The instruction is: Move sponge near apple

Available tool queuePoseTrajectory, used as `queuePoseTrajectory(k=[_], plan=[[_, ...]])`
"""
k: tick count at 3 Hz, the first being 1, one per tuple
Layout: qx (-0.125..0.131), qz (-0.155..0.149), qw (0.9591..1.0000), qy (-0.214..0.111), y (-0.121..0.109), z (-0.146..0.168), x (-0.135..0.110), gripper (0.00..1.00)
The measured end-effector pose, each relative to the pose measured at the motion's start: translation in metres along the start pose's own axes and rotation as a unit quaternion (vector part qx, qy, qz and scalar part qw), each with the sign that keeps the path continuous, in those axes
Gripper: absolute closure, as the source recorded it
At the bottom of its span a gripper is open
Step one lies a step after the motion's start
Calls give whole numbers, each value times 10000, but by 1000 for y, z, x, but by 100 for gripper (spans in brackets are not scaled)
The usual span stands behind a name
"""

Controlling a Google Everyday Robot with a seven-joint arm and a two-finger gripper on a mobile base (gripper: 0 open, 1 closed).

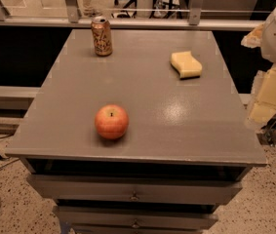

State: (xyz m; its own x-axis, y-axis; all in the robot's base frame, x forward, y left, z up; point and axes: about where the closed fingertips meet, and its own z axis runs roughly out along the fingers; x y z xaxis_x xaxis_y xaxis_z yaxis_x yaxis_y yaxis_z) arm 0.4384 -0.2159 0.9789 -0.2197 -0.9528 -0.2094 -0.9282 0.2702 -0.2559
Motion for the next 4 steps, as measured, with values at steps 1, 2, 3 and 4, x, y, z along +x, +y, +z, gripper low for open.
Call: queuePoseTrajectory(k=[1, 2, 3, 4], plan=[[1, 0, 10000, 0, 0, 0, 0, 0], [114, 46, 9999, -116, -11, 10, -1, 0], [341, 277, 9980, -460, -52, 42, -7, 0], [556, 672, 9916, -952, -114, 87, -19, 0]])
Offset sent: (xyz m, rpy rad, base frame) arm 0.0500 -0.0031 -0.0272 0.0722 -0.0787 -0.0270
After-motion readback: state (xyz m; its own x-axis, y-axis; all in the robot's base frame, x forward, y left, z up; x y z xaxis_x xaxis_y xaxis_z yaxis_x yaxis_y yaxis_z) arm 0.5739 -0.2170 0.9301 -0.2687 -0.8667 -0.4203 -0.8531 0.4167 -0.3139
